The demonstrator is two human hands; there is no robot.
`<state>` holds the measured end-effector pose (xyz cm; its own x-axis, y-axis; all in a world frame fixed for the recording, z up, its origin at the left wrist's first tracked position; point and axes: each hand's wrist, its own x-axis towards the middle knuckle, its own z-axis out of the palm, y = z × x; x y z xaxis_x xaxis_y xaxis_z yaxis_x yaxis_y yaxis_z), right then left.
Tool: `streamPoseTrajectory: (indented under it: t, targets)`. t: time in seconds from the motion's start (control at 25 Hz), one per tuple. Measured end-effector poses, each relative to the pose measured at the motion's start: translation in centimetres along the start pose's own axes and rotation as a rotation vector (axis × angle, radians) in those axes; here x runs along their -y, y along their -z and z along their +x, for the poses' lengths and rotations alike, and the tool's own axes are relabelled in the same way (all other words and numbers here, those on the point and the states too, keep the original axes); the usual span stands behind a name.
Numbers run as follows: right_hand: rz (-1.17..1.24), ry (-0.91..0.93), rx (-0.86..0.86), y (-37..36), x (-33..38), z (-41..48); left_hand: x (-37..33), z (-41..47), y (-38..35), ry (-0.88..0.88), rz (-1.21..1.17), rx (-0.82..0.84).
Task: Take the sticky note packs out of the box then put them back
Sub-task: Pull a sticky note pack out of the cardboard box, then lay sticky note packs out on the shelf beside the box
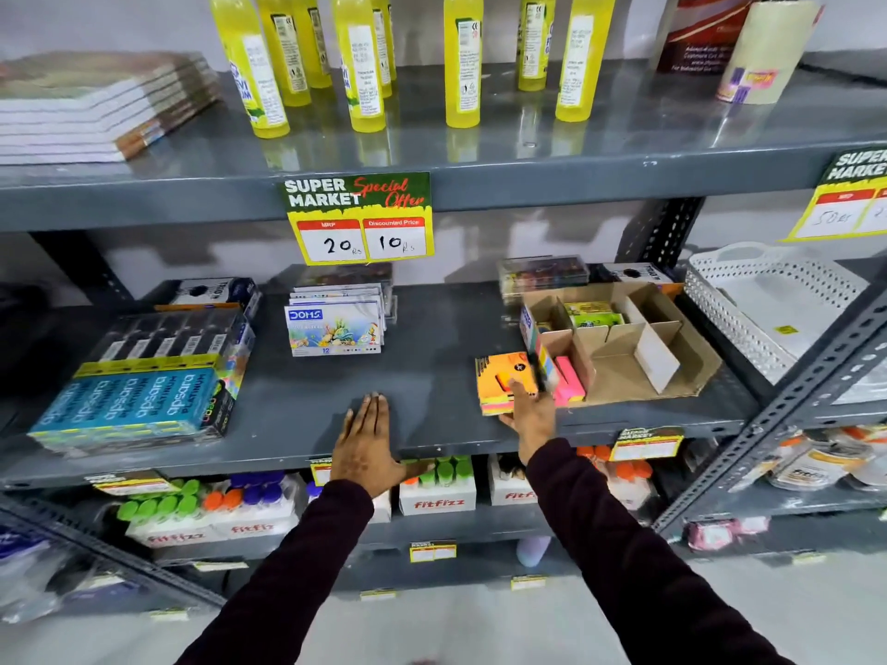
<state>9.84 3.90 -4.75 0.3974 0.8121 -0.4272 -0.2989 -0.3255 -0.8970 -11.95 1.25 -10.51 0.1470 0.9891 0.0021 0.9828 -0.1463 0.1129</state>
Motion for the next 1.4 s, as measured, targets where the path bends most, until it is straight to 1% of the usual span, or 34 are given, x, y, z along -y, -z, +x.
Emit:
streamPoseTrajectory:
  t: [0.08, 0.16, 0.2, 0.32, 0.4, 0.52, 0.6, 0.68, 0.72, 0.8, 0.92, 1.04, 1.12, 1.2, 1.28, 1.4]
  targets:
    - [-0.177, 0.066, -0.091, -0.1, -0.9, -0.1, 0.4, 0.1, -0.1, 0.0, 0.015, 0.015]
    - [-0.419, 0.132, -0.176, -0.2, -1.3, -1.5, 0.7, 0.3, -0.3, -0.024, 0.041, 0.025]
    - [-0.517, 0.193, -0.186, -0.2, -1.4, -2.7, 0.8, 0.4, -0.6, -0.033, 0.046, 0.019]
    - [-0.766, 0.421, -0.137, -0.6, -2.2, -4.6, 0.9, 0.6, -1.3, -0.033, 0.075, 0.022]
    - [-0.929, 0.504, -0.136, -1.1, -2.0, -4.2, 0.7, 0.5, -1.4, -0.041, 0.068, 0.011]
    - [-1.211, 0.503, -0.127, -1.7, -0.9, -2.7, 0.4, 0.5, -1.3, -0.043, 0.037, -0.014]
    - [-1.347, 0.525, -0.147, -2.1, -0.7, -1.9, 0.6, 0.4, -1.3, -0.05, 0.047, -0.027]
    - [-1.395, 0.597, -0.227, -2.5, -0.9, -1.5, 0.7, 0.3, -1.4, -0.054, 0.058, -0.032]
    - [-1.395, 0.603, -0.261, -2.7, -1.0, -1.4, 0.8, 0.4, -1.5, -0.051, 0.055, -0.023]
    - [-1.398, 0.564, -0.271, -2.9, -1.3, -1.0, 0.8, 0.5, -1.7, -0.048, 0.048, -0.02]
    - [-1.41, 0.504, -0.238, -2.7, -1.2, -0.6, 0.9, 0.6, -1.7, -0.041, 0.024, -0.036]
    - [-1.458, 0.465, -0.243, -2.7, -0.8, -0.2, 0.9, 0.5, -1.9, -0.043, 0.027, -0.041]
    - [-1.494, 0.488, -0.297, -3.0, -0.6, 0.2, 1.1, 0.6, -2.0, -0.053, 0.027, -0.048]
    - [-1.467, 0.531, -0.33, -3.2, -0.3, 0.1, 1.1, 0.8, -2.1, -0.049, 0.016, -0.042]
    - [-1.443, 0.617, -0.292, -3.8, -0.1, -0.2, 1.0, 0.7, -2.1, -0.038, 0.013, -0.046]
    - [-1.487, 0.681, -0.143, -6.4, -0.4, -0.9, 0.8, 0.7, -2.0, -0.03, 0.029, -0.046]
